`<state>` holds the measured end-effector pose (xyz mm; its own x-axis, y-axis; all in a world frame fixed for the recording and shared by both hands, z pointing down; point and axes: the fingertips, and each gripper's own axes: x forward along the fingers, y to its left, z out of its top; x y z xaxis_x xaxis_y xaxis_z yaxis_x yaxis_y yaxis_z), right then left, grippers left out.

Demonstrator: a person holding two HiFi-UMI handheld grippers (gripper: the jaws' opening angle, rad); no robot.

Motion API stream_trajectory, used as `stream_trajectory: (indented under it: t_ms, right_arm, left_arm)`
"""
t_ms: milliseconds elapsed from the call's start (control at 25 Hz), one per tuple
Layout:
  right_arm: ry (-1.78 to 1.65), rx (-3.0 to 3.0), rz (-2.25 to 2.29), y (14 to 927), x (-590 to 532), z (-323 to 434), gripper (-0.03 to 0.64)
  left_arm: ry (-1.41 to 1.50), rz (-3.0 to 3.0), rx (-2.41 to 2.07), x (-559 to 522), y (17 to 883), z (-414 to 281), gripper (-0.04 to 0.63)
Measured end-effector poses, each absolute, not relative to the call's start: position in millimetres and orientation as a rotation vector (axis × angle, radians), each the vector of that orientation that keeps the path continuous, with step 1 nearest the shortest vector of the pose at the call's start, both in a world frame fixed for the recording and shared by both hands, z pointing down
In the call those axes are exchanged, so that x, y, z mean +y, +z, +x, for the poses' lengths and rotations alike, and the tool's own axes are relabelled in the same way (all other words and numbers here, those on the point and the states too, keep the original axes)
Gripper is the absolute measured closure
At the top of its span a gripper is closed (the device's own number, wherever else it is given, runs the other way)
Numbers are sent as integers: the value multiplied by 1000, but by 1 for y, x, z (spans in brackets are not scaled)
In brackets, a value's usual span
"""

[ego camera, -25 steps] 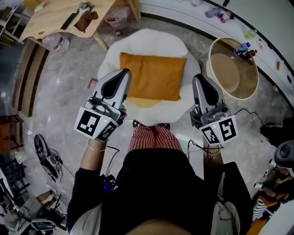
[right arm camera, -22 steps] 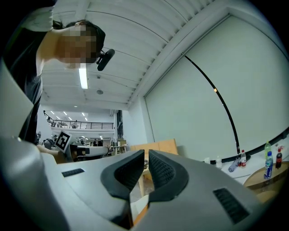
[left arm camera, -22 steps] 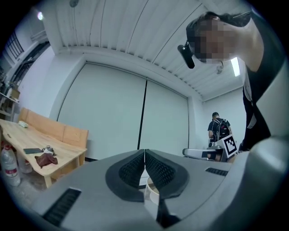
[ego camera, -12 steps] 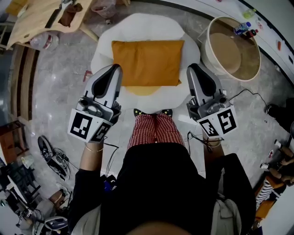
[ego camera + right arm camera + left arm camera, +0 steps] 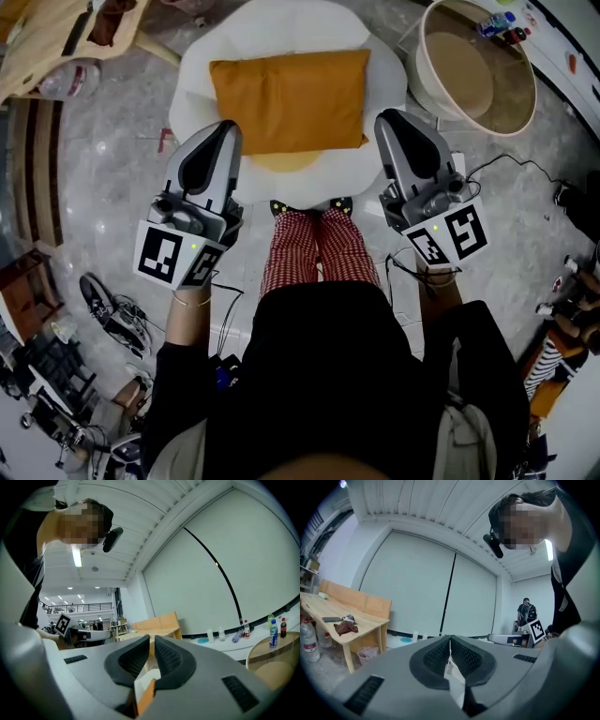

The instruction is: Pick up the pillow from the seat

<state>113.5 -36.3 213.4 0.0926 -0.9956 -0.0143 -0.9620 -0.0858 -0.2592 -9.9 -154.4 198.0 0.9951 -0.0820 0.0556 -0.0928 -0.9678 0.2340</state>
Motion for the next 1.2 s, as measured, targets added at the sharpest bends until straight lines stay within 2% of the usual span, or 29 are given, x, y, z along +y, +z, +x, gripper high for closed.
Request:
stream_trajectory:
  t_ms: [480,720,1200]
  right_arm:
    - [-306,1986,-2207,254,-46,117,571]
    - [-341,1980,-2218,272,-54,117,544]
    - [-428,1945,-2281,329,-61,125,531]
  left_arm:
    - [184,3020,-138,-169,235,-4,584]
    - [176,2997,-122,-171,244,-2,584]
    - [187,2947,-121,-179,287,-1,584]
